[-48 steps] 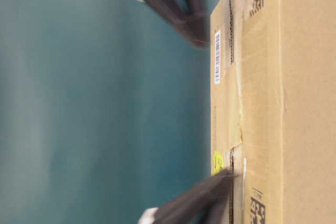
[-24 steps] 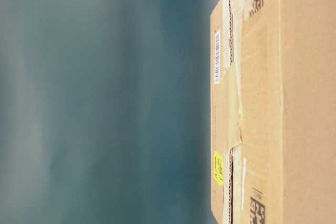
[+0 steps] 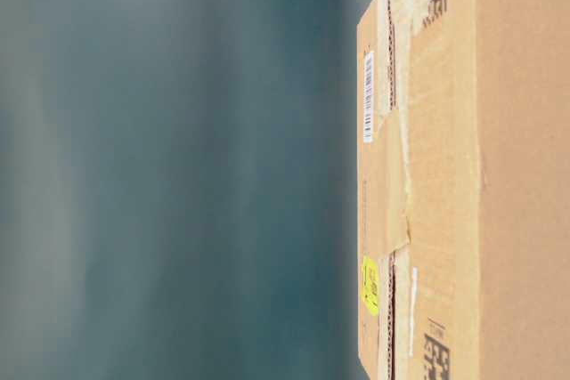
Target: Apply tape along the seams of the closed cardboard box to seal it securely.
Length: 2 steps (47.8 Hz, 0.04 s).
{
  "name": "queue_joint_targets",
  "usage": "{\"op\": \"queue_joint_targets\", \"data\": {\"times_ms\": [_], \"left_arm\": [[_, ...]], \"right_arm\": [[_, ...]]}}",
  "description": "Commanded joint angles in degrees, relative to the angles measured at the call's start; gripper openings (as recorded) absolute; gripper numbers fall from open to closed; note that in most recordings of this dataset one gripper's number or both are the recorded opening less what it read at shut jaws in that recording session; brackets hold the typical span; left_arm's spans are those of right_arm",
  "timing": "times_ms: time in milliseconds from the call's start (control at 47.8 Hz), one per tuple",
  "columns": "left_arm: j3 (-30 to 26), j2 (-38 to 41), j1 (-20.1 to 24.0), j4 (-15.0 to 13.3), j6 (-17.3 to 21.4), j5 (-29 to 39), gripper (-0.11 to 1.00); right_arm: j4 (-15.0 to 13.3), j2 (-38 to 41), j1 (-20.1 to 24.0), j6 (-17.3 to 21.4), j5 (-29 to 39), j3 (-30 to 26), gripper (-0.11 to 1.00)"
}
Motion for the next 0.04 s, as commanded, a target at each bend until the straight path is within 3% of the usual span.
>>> {"op": "queue_joint_targets", "data": {"times_ms": [0,21], "left_arm": [[0.18,-0.09,0.18,0.00,0.00,0.70,0.00],[0.35,-0.09,0.18,0.09,0.00,0.79,0.00]], "right_arm": [[0.00,0.44,-0.09,0.09,-0.88,0.53,0.00],[0.00,0.53,-0.09,0.09,-1.05,0.79,0.00]]}}
